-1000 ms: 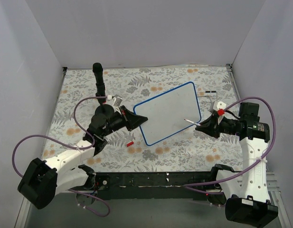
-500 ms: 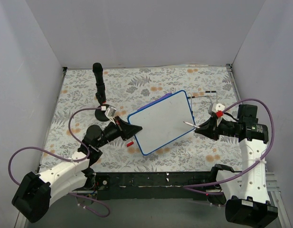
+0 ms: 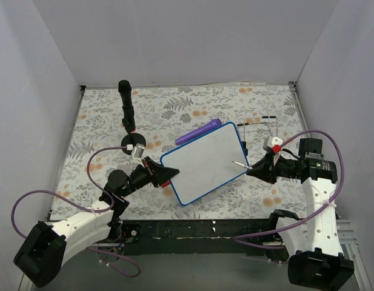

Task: Write a sentence on the whiteboard
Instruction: Hold the whiteboard at the center of the board.

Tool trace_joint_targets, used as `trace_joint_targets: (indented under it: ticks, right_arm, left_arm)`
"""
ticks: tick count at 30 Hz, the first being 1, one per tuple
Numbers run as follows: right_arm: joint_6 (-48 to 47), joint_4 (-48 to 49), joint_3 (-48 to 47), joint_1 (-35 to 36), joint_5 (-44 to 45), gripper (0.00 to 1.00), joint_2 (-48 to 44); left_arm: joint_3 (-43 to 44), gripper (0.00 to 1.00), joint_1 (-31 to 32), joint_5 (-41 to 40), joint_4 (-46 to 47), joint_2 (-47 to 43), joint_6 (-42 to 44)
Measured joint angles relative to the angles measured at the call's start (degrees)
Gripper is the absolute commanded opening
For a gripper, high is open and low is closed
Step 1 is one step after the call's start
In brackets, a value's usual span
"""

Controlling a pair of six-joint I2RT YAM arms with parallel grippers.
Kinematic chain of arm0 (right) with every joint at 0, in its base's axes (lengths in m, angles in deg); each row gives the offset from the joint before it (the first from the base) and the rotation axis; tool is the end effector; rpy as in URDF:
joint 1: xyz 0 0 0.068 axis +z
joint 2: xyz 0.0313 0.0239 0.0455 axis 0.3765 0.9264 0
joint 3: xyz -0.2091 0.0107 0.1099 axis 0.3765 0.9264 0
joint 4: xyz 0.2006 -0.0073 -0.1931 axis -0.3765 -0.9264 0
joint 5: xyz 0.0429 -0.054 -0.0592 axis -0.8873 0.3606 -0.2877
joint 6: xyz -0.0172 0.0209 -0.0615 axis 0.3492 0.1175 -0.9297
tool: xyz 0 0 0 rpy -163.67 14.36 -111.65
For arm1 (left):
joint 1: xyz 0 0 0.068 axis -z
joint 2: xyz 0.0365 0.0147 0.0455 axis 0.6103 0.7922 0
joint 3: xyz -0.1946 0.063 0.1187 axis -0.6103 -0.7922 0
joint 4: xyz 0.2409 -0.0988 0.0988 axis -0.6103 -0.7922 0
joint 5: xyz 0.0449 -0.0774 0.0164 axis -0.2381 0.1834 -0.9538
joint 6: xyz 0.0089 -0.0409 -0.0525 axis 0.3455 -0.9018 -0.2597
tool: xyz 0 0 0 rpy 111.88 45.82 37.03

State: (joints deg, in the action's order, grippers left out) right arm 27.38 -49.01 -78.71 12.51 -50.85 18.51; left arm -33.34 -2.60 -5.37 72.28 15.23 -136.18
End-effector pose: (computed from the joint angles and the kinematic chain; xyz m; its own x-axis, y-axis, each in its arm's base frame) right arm 0.1797 0.0188 0.2626 -0.1526 -0.3448 -0.9262 -0.9251 0.3796 0.0111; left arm 0.1733 -0.1490 0.1691 -0.8522 -0.5068 -0.1299 0.1618 -0.0191 -0.9866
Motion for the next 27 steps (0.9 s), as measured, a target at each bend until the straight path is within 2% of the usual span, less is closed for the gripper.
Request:
trace_joint_targets:
  ticks: [9, 19, 27]
  right_arm:
    - [-0.02, 1.51, 0.46, 1.4, -0.02, 0.01, 0.59]
    - [0.02, 3.61, 0.66, 3.87, 0.13, 0.01, 3.15]
    - [2.03, 7.8, 1.09, 14.4, 6.4, 0.01, 7.43]
  left_arm:
    - [-2.27, 0.0, 0.5, -0.5, 5.95, 2.99, -0.76]
    - [-2.49, 0.0, 1.09, -1.99, 11.47, 15.08, 0.59]
    - [-2.32, 0.0, 1.33, -2.01, 19.98, 26.67, 0.46]
